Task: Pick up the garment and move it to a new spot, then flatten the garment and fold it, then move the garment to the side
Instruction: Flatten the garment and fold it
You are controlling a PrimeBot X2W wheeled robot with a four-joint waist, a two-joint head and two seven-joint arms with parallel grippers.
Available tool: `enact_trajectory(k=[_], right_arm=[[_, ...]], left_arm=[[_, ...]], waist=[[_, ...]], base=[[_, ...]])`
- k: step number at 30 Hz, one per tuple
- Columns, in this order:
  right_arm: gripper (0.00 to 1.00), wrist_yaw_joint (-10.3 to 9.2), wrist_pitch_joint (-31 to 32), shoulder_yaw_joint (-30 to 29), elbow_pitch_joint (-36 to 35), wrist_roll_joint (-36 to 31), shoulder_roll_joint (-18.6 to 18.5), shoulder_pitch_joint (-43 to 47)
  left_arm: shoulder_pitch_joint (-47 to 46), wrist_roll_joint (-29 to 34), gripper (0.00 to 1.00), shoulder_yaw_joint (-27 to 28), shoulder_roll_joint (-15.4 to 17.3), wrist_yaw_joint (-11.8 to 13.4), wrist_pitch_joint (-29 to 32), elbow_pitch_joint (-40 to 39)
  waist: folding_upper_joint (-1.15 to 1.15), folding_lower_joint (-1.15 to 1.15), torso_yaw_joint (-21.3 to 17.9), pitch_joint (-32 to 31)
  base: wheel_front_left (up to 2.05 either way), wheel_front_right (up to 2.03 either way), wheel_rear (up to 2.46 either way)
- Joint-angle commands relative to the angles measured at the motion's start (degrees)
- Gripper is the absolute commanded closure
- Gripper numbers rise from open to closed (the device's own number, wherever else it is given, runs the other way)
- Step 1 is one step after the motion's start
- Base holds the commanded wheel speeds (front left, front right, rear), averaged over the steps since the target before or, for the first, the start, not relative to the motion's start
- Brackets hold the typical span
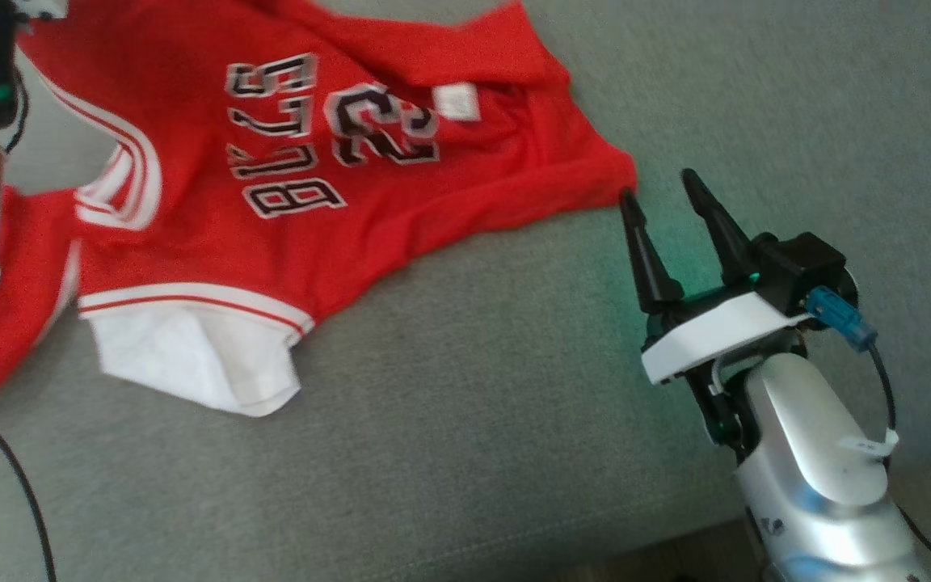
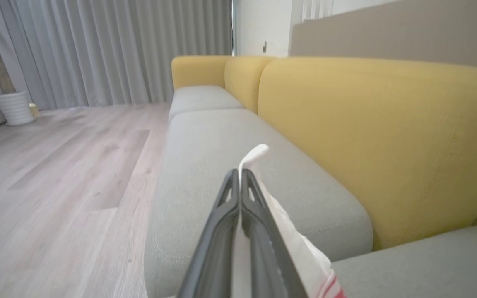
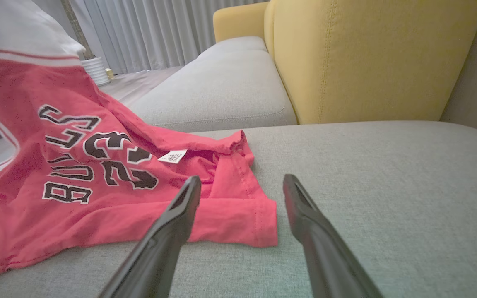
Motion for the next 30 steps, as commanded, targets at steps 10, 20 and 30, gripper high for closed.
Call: enact_trajectory(k=[10,20,30], right_arm=[[0.00,0.21,-2.29,2.07,0.41,1.14,0.16,-3.83],[0.00,0.21,-1.58,-4.10,1.33,-2.77,0.16,-1.40],[0.00,0.21,0.08,-10.79,-0.87,-5.38,0.16,5.27]], left_arm=[[-8.98,0.53,0.00,0.88,-0.21,-0.88,-5.48,11.21],[3.06,-2.66,0.00,7.19,-2.64,-4.84,-6.25,-1.20],[23.79,-3.30,0.00,11.66,-7.00,-4.93,-6.26,-15.50]], waist=[[0.00,0.00,-0.08,4.42],[0.00,0.00,7.41,-2.32],[0.00,0.00,15.13,-9.41]], base=[[0.00,0.00,0.00],[0.00,0.00,0.00],[0.00,0.00,0.00]])
